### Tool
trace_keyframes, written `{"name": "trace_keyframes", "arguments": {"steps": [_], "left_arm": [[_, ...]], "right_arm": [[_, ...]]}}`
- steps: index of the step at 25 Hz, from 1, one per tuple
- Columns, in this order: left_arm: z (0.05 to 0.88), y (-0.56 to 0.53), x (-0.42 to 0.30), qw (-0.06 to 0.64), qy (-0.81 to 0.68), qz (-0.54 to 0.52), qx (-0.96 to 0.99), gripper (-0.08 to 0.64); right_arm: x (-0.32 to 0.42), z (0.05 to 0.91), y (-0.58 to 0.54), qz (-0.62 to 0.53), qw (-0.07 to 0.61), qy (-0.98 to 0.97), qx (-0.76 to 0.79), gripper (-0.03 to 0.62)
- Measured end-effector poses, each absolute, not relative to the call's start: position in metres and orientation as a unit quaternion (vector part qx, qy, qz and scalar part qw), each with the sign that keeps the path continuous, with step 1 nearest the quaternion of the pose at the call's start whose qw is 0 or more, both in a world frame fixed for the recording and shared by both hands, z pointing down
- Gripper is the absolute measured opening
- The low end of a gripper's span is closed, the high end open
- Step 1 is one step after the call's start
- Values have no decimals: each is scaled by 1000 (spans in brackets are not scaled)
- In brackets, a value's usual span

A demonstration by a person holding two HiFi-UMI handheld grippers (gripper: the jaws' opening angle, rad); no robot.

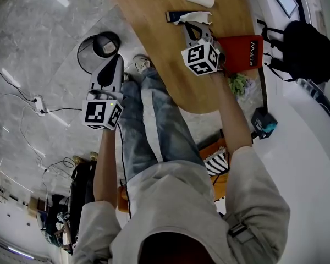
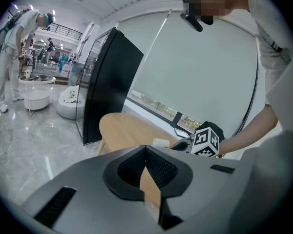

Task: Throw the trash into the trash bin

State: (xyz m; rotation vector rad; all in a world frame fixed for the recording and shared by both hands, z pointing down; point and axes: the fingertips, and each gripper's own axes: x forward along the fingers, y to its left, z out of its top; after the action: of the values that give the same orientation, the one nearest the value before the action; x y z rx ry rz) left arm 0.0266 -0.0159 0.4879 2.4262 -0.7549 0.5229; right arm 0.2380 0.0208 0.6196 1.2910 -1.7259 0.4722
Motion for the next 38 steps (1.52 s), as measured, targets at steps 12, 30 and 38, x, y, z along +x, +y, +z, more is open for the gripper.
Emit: {"name": "trace_keyframes", "arguments": {"steps": [12, 30, 38], "left_arm": [[488, -20, 13, 275, -292, 188, 897, 18], [489, -21, -2, 278, -298, 187, 894, 18], [487, -22, -11, 279, -306, 183, 892, 18]], "right_arm": [[248, 649, 16, -18, 655, -680, 328, 238], [245, 672, 21, 24, 672, -675, 302, 62], [232, 657, 22, 35, 647, -683, 336, 44]]}}
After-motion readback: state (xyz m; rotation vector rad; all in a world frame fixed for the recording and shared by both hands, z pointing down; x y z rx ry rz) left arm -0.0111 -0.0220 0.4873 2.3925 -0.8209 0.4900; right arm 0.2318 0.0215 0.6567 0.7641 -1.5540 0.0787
